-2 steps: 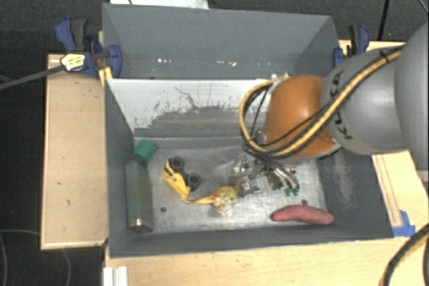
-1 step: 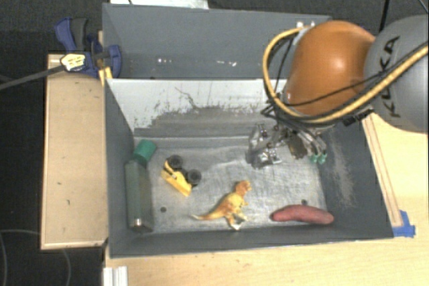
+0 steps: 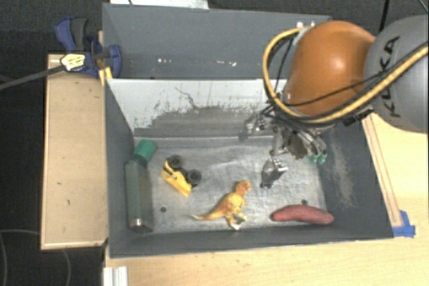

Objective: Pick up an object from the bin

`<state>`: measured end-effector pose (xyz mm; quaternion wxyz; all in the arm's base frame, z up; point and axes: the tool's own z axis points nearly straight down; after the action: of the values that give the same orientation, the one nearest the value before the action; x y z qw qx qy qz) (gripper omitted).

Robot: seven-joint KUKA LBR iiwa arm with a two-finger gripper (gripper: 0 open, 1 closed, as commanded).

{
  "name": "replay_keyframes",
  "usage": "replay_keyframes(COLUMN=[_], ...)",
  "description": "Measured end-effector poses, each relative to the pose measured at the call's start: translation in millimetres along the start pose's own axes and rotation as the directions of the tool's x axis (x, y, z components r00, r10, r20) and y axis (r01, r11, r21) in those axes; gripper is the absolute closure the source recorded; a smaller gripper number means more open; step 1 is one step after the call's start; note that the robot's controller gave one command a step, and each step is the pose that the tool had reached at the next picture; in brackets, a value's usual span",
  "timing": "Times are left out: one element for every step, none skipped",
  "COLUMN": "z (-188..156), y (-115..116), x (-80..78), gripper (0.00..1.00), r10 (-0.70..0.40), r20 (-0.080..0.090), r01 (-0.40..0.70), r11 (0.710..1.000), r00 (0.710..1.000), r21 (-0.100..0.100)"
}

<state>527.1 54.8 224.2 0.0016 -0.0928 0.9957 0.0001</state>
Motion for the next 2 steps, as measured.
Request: replay_keyframes(z=[0.0,38.0], y=[0.0,-2.6], x=[0.0,3.0], gripper=[0.00,0.00], r10=[-0.001,-0.044], r20=[0.000,0.008], r01=[0.001,0.044], r11=[1.000,0.999], r00=[1.000,0.999], r21=[0.000,0.001])
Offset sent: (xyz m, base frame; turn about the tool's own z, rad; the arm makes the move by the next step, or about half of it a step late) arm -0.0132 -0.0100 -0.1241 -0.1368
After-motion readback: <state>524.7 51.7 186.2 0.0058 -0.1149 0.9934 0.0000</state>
